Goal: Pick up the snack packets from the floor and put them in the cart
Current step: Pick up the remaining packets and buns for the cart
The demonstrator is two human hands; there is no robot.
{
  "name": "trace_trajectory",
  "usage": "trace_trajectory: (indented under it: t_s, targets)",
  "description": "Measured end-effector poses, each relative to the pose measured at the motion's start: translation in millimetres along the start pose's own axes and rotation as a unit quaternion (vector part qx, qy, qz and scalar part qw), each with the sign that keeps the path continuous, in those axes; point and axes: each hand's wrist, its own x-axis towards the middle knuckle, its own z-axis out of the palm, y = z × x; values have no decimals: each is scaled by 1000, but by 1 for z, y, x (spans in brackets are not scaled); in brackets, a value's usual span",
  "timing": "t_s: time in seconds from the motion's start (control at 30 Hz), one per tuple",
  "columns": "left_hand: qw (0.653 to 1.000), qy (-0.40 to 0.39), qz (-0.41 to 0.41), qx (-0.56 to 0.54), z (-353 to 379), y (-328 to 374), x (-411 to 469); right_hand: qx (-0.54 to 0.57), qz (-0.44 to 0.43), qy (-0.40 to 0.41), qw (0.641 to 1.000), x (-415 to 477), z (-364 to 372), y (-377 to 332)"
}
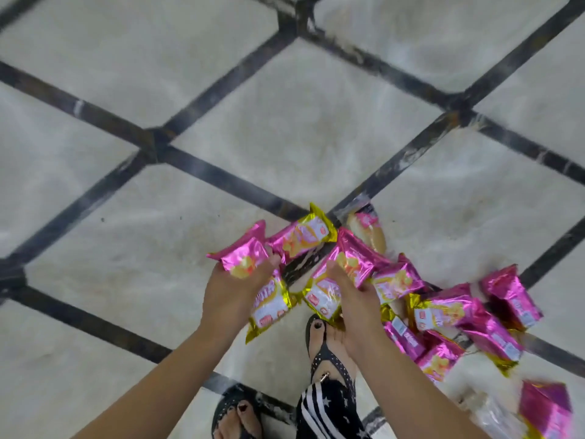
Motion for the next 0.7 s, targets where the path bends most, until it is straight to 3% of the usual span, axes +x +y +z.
trace_trajectory:
  t_s: [0.27,0.43,0.63,0.7]
  targets:
    - [991,-66,111,20,-38,206,-151,-25,-78,-72,994,-191,-60,-163]
    - [982,-44,176,-49,-38,340,-237,19,-176,-68,982,-308,-98,-259]
    - [962,-66,223,-139,-24,451,-352,133,-217,-65,965,-422,-154,-313]
    - [961,-86,235,-117,-17,464,-391,156,-219,-69,961,-458,-180,-318]
